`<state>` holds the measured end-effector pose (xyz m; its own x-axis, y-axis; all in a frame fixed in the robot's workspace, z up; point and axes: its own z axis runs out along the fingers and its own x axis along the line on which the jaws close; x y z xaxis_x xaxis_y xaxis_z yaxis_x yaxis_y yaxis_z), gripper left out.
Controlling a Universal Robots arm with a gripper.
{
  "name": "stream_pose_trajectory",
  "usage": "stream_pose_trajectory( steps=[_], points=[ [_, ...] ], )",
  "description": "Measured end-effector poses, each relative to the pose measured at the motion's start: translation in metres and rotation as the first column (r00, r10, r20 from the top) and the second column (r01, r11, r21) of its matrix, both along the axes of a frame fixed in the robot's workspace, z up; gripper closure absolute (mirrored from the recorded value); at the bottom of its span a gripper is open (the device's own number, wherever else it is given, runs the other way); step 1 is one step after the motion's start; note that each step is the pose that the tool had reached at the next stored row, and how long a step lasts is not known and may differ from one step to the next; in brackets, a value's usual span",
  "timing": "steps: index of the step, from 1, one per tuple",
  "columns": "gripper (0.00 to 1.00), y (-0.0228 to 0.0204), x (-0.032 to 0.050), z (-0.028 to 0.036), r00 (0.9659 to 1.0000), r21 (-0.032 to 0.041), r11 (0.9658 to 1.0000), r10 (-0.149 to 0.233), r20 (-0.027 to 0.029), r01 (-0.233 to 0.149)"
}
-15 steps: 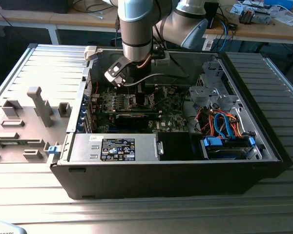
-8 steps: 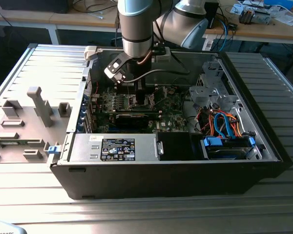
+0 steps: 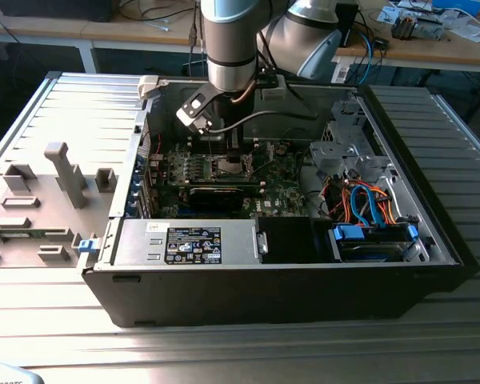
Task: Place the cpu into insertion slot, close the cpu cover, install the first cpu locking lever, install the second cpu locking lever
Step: 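Place the cpu into insertion slot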
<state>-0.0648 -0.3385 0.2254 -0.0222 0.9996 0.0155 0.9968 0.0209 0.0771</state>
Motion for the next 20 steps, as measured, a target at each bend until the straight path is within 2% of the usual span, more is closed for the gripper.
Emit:
stream_pose_trajectory(
  steps=[1,5,8,20],
  points=[
    [0.89,0.0,0.0003,0.0042,1.0,0.0,1.0,0.0,0.0,0.0],
    [0.89,0.0,0.0005,0.0108,1.0,0.0001,1.0,0.0,0.0001,0.0],
    [0.89,0.0,0.0005,0.0185,1.0,0.0,1.0,0.0,0.0,0.0],
    [0.89,0.0,0.0011,0.0221,1.0,-0.0002,1.0,0.0,-0.0002,0.0]
  ],
)
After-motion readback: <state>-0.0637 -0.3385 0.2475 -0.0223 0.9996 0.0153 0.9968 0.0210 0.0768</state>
